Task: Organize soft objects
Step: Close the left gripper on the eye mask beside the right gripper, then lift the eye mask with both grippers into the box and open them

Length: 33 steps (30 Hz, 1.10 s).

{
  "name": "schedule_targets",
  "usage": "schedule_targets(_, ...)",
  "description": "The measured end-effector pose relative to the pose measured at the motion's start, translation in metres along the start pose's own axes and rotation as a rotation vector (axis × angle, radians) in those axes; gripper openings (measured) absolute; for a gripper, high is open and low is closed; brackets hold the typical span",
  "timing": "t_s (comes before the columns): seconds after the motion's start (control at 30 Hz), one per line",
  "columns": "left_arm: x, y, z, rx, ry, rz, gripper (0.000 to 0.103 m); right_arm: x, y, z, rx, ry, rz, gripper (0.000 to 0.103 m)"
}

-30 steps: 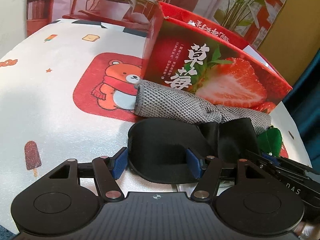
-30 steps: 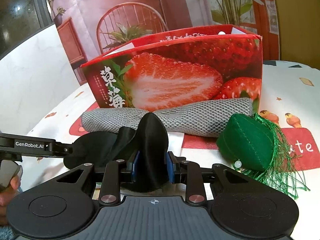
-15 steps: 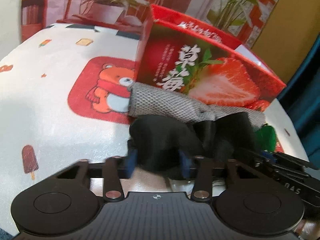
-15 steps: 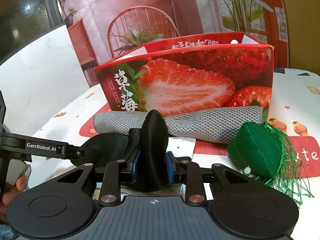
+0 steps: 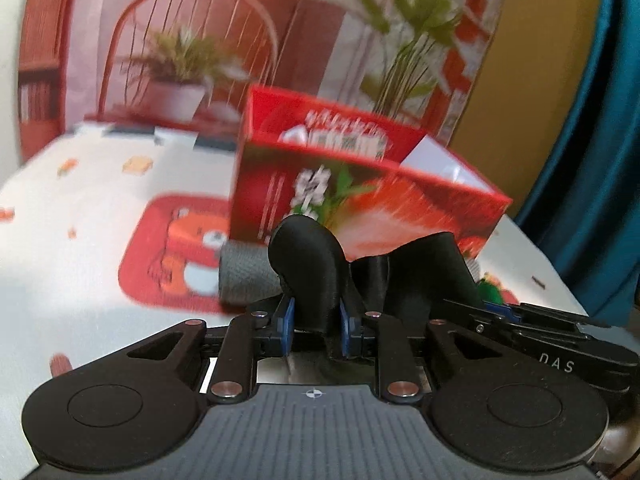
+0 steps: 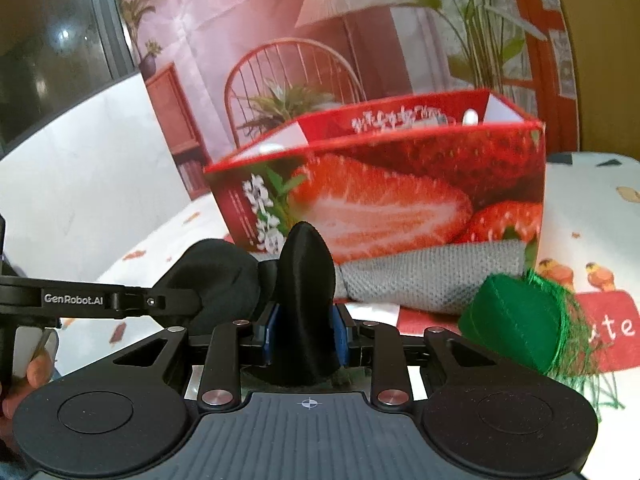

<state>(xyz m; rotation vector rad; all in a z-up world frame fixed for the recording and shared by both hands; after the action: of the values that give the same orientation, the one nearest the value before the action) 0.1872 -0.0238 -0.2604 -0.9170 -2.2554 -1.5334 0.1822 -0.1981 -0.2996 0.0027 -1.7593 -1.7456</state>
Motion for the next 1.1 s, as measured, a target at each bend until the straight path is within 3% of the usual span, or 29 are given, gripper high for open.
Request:
schedule_targets(0.27, 0.023, 0.051, -0.032, -0.061, -0.052, -0.155, 0.023, 0.016, 0.055, -0.006, 0.066, 0.004, -0.124, 0.026)
schedule_targets(0.47, 0.009, 0.101, -0.051, -0.057, -0.052, -0.194, 0.023, 0.009, 0.110, -0.019, 0.104, 0.004, -0.194, 0.026)
schedule_targets(0.63, -0.022, 0.135, -0.068, -0.092, -0.020, -0.179, 0.023, -0.011, 0.149, -0.039, 0.149, -0.024, -0.216, 0.026)
schedule_targets(0.8, -0.056, 0.153, -0.073, -0.076, 0.004, -0.142, 0.023, -0.038, 0.167, -0.063, 0.125, -0.063, -0.189, 0.026)
schedule_targets(0.97, -0.086, 0.153, -0.079, -0.132, 0.042, -0.105, 0.023, -0.062, 0.163, -0.090, 0.067, -0.090, -0.151, 0.026)
schedule_targets(1.1, -0.113, 0.140, -0.074, -0.125, 0.090, 0.013, 0.024, -0.082, 0.145, -0.106, 0.010, -0.109, -0.072, 0.028)
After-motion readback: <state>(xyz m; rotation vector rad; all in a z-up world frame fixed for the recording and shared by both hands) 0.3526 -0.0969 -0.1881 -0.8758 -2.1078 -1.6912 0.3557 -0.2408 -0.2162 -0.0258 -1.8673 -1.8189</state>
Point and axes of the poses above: each gripper's, at about its wrist camera, not at the fingertips, and x roughly against the way its jaws point, z to its left, y to its top, the point moved 7 cm from there along -x, roughly the way its jaws point, and after that the axes turned 13 degrees about x, right-handed, at the moved point
